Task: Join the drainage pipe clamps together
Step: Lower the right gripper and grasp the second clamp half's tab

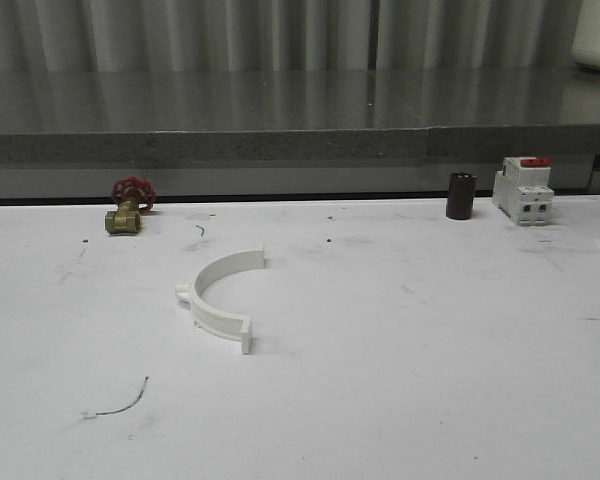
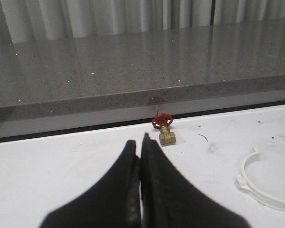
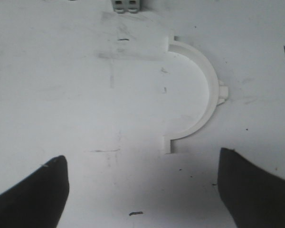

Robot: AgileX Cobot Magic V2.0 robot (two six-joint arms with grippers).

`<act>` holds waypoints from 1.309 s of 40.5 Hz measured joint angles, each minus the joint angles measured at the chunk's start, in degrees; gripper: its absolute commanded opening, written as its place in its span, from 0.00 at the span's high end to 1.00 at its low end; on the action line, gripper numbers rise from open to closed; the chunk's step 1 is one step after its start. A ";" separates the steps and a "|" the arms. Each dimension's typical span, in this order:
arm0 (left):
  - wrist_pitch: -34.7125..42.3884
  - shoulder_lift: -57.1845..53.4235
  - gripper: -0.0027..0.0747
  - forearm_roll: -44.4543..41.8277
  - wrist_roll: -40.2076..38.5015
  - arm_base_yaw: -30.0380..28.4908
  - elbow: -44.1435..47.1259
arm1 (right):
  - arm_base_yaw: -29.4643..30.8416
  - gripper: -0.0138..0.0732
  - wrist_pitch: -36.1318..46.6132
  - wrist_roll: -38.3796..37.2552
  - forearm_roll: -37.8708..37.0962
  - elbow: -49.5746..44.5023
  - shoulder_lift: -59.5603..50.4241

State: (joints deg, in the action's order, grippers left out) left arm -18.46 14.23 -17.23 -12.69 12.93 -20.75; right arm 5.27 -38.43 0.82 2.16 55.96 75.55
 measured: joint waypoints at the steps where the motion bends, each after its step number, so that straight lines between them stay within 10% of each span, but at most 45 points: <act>1: 0.00 0.00 0.99 0.00 0.00 0.00 0.00 | 0.76 0.09 -1.04 -0.15 -0.03 1.34 1.12; 17: 0.00 0.00 0.99 0.00 0.00 0.00 0.00 | 9.72 0.11 -7.33 -0.82 -0.85 17.13 22.77; 53: -0.21 0.00 0.99 0.00 0.00 0.00 0.00 | 9.90 0.64 -11.98 -0.35 -3.39 29.43 42.51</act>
State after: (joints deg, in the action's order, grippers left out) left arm -18.66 14.23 -17.23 -12.69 12.93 -20.75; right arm 15.18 -50.42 0.46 -1.23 85.39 118.07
